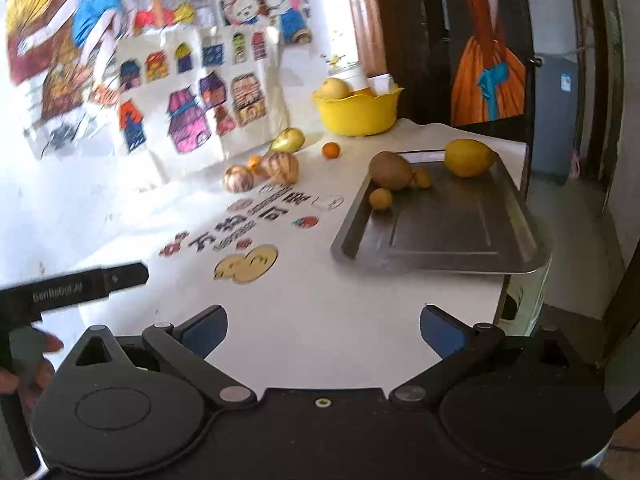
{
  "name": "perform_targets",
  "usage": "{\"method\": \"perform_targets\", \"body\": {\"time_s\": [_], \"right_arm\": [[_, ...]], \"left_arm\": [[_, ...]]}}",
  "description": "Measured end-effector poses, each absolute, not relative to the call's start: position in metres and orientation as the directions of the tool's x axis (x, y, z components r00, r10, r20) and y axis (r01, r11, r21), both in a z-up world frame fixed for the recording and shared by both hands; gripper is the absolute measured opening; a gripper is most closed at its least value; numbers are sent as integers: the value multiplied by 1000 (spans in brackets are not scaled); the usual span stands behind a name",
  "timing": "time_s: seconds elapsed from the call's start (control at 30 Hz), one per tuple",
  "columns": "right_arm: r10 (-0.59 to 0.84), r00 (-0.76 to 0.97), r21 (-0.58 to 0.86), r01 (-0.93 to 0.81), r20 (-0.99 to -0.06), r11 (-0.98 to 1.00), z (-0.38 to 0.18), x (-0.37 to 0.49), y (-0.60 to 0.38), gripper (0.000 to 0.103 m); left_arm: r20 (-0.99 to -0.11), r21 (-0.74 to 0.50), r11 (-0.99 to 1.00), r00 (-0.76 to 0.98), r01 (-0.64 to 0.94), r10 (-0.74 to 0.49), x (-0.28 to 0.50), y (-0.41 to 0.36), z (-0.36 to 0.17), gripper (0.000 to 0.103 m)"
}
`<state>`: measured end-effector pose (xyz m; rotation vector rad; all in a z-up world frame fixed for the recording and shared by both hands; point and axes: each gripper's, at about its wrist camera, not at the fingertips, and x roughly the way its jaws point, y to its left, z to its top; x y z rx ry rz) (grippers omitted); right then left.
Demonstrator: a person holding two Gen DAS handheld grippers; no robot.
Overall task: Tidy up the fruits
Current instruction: 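Lift both grippers away from the tray, then move both grippers toward the striped pepino melons on the table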
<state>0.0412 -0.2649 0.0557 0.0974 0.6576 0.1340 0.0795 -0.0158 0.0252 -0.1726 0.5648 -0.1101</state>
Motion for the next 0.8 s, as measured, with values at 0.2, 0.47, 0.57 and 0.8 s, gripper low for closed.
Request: {"method": "perform_targets", "body": {"time_s": [0.2, 0.47, 0.57, 0.8], "right_arm": [[189, 778, 117, -149, -598, 982, 50, 32, -246, 102], [247, 775, 181, -174, -581, 968, 46, 31, -235, 102], [256, 778, 196, -173, -574, 965, 43, 33, -234, 102], [217, 794, 151, -158, -568, 976, 40, 48, -231, 102]], "left_arm": [[-540, -187, 982, 834, 15, -116, 72, -9, 21, 102], [-546, -195, 980, 834, -38, -76, 74, 2, 18, 102], [-551, -201, 978, 831, -46, -74, 78, 4, 16, 102], [-551, -189, 979, 833, -74, -43, 91, 6, 16, 102]]}}
